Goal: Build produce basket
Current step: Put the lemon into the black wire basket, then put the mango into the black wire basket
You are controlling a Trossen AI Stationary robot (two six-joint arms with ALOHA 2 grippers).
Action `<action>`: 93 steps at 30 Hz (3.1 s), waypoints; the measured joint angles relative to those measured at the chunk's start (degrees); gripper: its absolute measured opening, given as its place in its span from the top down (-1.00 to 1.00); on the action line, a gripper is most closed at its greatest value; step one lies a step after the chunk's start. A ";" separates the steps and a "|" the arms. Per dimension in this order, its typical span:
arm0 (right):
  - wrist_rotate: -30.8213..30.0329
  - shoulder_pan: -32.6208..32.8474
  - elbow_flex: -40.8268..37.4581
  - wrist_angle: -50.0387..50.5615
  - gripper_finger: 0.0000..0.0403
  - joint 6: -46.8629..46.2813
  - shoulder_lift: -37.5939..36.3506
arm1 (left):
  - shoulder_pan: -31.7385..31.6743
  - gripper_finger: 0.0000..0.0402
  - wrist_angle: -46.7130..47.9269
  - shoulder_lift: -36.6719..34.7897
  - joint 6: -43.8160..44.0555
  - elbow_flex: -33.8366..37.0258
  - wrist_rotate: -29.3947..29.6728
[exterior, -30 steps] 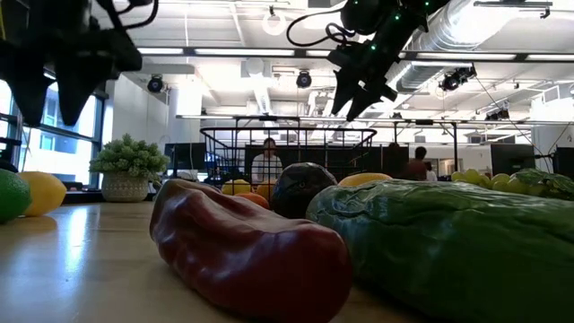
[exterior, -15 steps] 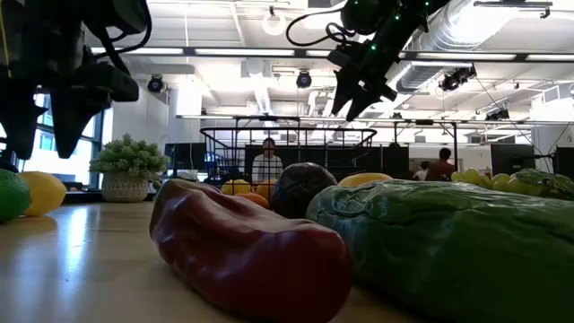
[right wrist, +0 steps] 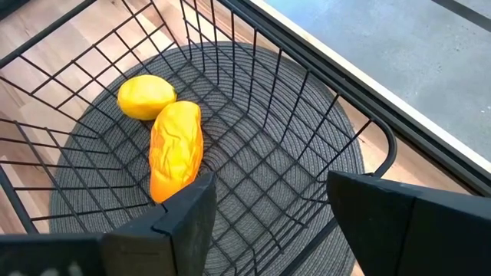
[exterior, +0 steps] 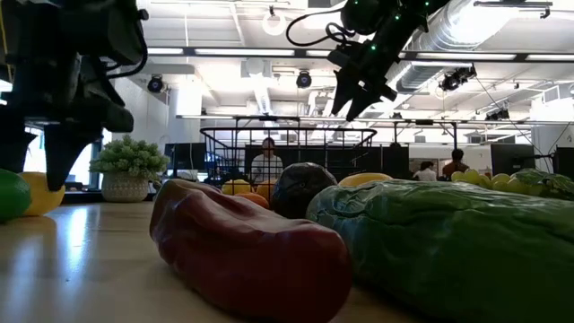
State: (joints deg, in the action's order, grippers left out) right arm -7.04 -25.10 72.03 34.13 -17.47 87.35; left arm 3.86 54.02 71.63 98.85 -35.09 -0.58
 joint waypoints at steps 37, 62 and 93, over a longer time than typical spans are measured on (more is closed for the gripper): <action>0.48 0.02 0.00 0.43 -0.14 1.01 0.00 | -15.38 0.30 3.61 1.41 -26.37 -22.31 19.56; -2.26 0.02 0.00 1.96 -0.14 -17.85 0.00 | -36.23 0.28 -26.89 9.05 -79.34 -32.09 15.96; -2.93 0.02 0.00 9.47 -0.14 -21.42 0.00 | -36.59 -0.19 -27.63 25.33 -93.07 -32.05 10.52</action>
State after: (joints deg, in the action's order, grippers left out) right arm -9.98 -25.08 72.03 43.60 -38.89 87.35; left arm -32.73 26.39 96.96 5.78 -67.13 9.93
